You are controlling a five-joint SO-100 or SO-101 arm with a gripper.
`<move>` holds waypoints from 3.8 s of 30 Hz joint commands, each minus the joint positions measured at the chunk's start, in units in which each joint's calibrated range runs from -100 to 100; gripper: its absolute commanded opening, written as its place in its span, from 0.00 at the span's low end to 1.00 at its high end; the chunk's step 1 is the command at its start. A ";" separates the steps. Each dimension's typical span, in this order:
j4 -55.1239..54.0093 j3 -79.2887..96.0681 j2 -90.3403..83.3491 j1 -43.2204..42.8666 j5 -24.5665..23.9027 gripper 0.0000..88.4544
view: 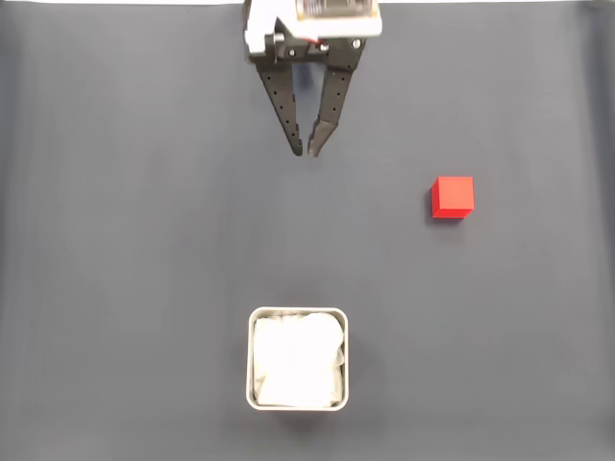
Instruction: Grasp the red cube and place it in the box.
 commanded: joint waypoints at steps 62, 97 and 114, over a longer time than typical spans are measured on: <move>-11.70 12.25 7.44 -25.58 5.27 0.14; -25.31 18.63 19.66 -27.92 5.42 0.31; -28.59 19.27 25.64 -27.07 4.40 0.33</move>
